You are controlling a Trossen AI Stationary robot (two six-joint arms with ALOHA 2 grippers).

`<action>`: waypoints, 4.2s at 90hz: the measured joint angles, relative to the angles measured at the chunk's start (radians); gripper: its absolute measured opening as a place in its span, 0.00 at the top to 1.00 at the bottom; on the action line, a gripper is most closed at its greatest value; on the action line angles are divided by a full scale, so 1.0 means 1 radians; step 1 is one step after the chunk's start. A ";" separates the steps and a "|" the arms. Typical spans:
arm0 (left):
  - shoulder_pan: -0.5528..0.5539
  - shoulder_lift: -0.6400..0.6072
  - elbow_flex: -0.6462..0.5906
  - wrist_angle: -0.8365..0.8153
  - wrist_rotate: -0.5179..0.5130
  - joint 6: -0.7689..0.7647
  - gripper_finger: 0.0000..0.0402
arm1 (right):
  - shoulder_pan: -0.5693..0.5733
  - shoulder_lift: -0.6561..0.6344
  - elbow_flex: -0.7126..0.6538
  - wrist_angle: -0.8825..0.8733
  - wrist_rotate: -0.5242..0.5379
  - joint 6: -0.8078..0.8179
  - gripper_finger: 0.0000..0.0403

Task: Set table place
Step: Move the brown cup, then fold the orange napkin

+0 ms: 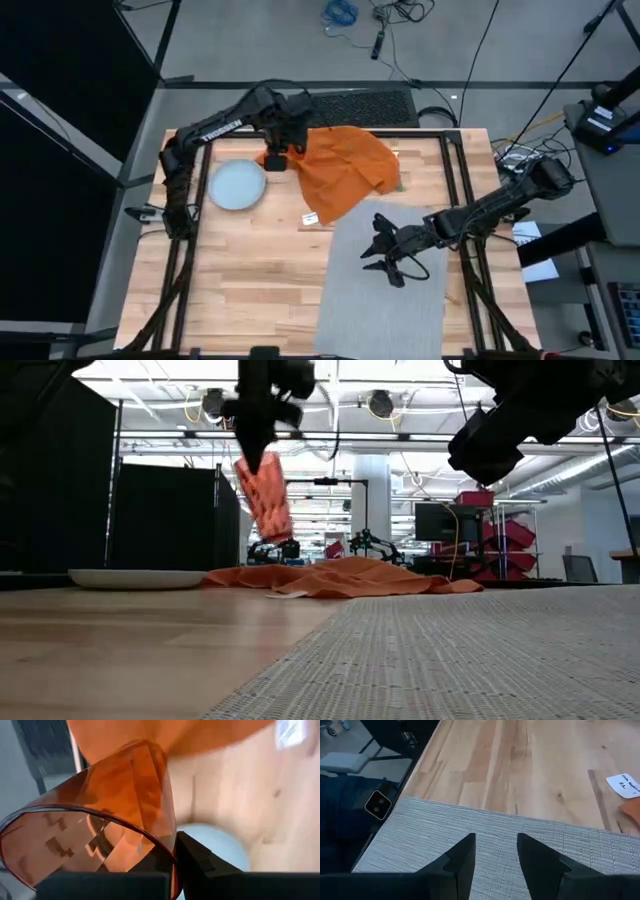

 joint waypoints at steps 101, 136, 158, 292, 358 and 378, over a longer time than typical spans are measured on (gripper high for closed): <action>0.246 -0.068 -0.135 0.008 -0.024 0.042 1.00 | -0.018 0.000 0.000 0.062 0.023 -0.009 0.67; 0.286 -0.068 -0.319 0.050 -0.048 0.034 1.00 | -0.017 0.000 0.000 0.082 0.021 -0.011 0.67; 0.284 -0.067 -0.348 0.109 -0.068 0.056 1.00 | -0.017 0.000 0.000 0.084 0.017 -0.012 0.67; 0.286 -0.068 -0.348 0.115 -0.102 -0.001 0.84 | -0.017 0.000 -0.001 0.099 0.018 -0.019 0.67; 0.185 -0.075 -0.156 0.001 -0.100 -0.045 0.84 | -0.017 0.000 -0.001 0.099 0.018 -0.031 0.67; 0.079 -0.075 -0.156 0.012 -0.115 -0.037 0.84 | -0.017 0.000 -0.001 0.117 0.018 -0.046 0.67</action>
